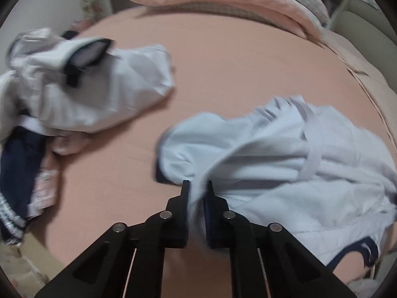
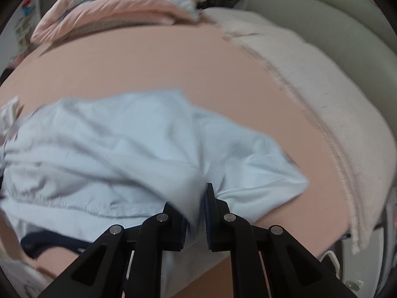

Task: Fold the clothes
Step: 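Grasp the shirt edge with the left gripper while the right gripper grasps beside it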

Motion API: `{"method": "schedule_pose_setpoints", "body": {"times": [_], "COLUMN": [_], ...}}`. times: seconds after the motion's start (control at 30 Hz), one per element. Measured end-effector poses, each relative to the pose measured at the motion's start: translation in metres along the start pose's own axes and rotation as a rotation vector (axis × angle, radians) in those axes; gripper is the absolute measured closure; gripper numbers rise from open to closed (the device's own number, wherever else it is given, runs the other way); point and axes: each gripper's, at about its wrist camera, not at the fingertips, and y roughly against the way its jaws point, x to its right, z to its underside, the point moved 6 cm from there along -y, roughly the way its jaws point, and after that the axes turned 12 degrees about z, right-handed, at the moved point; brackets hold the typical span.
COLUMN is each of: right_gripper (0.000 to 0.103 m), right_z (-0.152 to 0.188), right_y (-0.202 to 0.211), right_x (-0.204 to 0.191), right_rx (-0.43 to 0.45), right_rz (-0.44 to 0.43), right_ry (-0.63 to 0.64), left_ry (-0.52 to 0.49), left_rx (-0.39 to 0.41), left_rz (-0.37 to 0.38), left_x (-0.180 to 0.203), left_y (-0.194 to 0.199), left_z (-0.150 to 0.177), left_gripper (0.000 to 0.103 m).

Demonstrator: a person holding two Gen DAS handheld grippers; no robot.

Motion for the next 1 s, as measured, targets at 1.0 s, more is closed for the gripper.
{"method": "schedule_pose_setpoints", "body": {"times": [1.0], "right_gripper": [0.101], "right_z": [-0.127], "right_y": [0.021], "right_x": [0.058], "right_rx": [0.139], "right_rz": [-0.103], "right_ry": [-0.244], "left_ry": [0.152], "left_rx": [0.162], "left_rz": [0.268], "left_x": [0.011], "left_y": [0.046], "left_z": [-0.131], "left_gripper": [0.098]}}
